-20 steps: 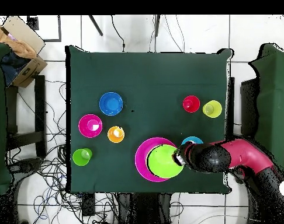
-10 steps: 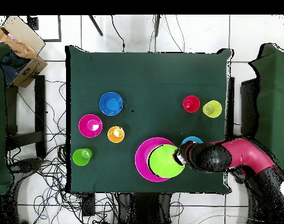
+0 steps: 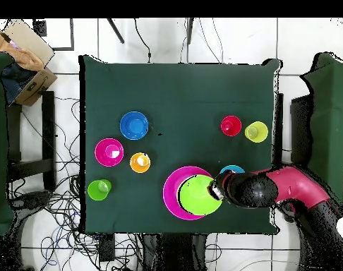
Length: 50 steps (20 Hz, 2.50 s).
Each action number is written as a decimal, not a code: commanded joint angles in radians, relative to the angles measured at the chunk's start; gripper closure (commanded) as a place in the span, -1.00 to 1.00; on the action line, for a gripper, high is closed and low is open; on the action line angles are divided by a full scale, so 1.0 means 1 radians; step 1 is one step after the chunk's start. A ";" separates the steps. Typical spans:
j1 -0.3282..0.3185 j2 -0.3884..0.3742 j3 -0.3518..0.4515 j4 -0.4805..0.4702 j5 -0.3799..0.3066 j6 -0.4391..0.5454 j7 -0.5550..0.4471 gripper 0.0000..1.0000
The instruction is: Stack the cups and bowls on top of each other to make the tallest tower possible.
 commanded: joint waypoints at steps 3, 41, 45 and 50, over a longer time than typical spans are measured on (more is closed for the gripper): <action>0.066 0.036 -0.037 -0.060 -0.069 -0.033 -0.194 1.00; 0.110 -0.332 0.149 -0.074 0.321 0.278 -0.134 -1.00; 0.149 -0.411 0.154 -0.125 0.392 0.379 -0.125 -1.00; 0.208 -0.409 0.098 -0.190 0.366 0.421 -0.110 -1.00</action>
